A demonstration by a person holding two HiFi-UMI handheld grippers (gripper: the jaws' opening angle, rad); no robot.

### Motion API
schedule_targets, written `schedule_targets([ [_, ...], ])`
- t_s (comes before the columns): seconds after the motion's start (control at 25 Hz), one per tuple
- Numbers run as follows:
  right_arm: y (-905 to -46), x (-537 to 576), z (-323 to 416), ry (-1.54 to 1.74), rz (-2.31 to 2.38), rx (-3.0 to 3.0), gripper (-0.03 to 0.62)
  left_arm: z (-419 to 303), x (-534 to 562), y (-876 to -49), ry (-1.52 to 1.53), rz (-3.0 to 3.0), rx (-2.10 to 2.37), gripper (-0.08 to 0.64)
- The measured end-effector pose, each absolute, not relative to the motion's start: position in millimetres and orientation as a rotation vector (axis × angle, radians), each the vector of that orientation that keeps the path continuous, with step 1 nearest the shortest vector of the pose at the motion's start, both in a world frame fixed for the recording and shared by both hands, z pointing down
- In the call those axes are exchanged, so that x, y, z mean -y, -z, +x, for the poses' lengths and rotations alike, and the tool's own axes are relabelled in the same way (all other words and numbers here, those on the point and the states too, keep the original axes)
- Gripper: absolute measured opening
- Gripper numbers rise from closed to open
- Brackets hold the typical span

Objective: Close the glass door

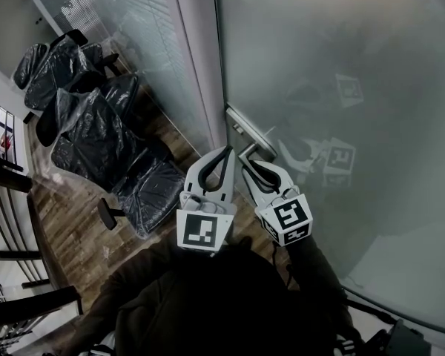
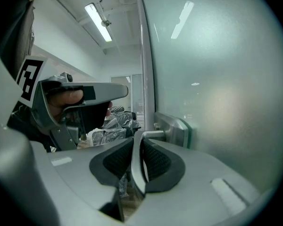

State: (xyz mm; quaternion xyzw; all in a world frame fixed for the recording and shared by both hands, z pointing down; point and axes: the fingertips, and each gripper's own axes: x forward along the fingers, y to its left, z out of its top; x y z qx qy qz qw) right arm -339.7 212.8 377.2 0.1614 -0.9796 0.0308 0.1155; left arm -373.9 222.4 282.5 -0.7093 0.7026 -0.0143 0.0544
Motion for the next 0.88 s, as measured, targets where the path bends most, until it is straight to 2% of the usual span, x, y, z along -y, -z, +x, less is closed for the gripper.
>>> schedule_targets([
  [0.24,-339,-221,-335,0.089,0.508,2.963,0.064,-377,-221,-282,0.031,-2.151,-2.129,-0.003],
  [0.4,-322,-219,-329,0.085,0.559,3.003,0.061,-378,-219,-282,0.032,-2.152,-2.129,-0.003],
  [0.48,-319,-214,-325,0.082,0.594,3.006,0.006,-378,-219,-281,0.029,-2.155,-2.125,-0.003],
  [0.52,-317,-212,-324,0.082,0.608,3.013,0.002,-378,-218,-281,0.030,-2.157,-2.122,-0.003],
  [0.88,-274,-219,-313,0.083,0.631,3.129,0.002,-371,-212,-285,0.033,-2.193,-2.097,-0.003],
])
